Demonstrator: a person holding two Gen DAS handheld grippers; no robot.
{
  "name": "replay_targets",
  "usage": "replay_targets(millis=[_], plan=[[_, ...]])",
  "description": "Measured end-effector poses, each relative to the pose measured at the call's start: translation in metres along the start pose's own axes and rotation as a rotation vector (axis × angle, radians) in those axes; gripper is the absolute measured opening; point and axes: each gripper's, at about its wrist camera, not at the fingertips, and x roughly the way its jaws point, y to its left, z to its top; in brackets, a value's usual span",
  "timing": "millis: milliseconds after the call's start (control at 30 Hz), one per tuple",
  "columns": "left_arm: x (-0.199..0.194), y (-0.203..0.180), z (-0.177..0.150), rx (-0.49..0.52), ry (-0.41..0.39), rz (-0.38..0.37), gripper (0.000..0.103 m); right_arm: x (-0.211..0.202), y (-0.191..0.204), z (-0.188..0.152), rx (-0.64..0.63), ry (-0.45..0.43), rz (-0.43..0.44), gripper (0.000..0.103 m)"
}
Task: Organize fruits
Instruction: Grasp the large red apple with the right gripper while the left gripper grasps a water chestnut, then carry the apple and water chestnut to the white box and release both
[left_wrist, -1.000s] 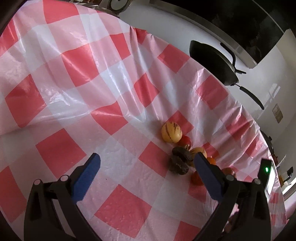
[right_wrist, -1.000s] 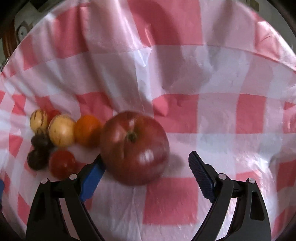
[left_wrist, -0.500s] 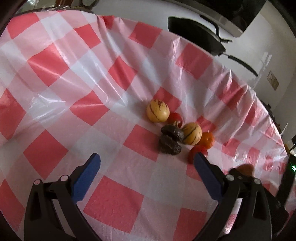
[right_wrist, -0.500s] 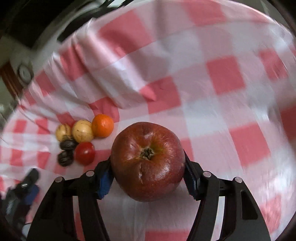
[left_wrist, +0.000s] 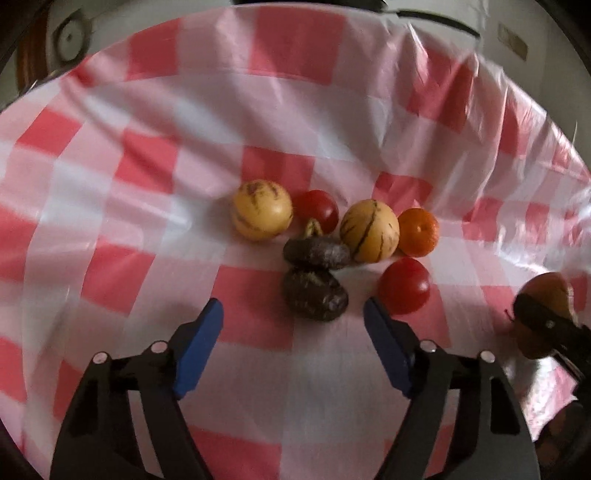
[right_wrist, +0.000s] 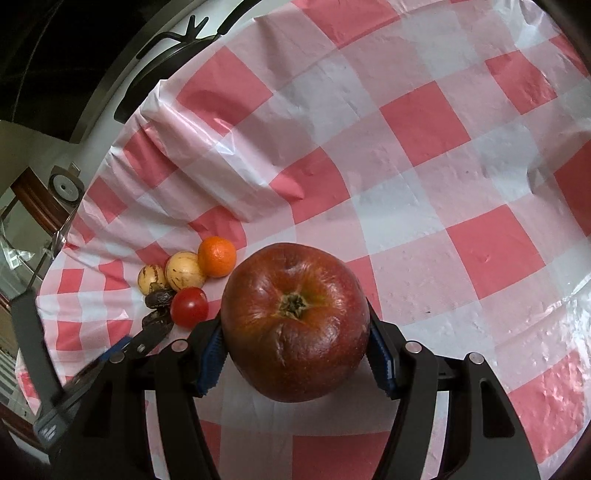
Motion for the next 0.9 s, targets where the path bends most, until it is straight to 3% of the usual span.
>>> replay_targets(millis=[133,233,467,667,767,833,900], plan=[[0.015,-0.001,0.007,0.017,0.045,-0.025,0.062,0.004,0.001,0.001,-0.002,0.003,-0.002,0.064],[0.014,-0.003,0.006,0.05,0.039,-0.027,0.039,0.005,0.002,0.001,-0.008,0.002,-0.005,0.064],[-0.029,0.004,-0.011,-0.013,-0.076,-0.032,0.039,0.003,0.005,-0.003,-0.033,-0.011,-0.006,0.064],[-0.095,0.005,-0.06,-0.098,-0.226,-0.011,0.039,0.002,0.002,-0.002,-0.022,-0.015,0.002,0.064],[-0.1,0.006,-0.083,-0.137,-0.206,-0.037,0.039,0.003,0.002,-0.002,-0.024,-0.014,0.003,0.064],[-0.094,0.011,-0.079,-0.164,-0.167,-0.085,0.039,0.002,0.002,-0.002,-0.028,-0.015,0.003,0.064],[-0.098,0.012,-0.079,-0.169,-0.18,-0.096,0.039,0.002,0.003,-0.002,-0.035,-0.018,-0.002,0.064]])
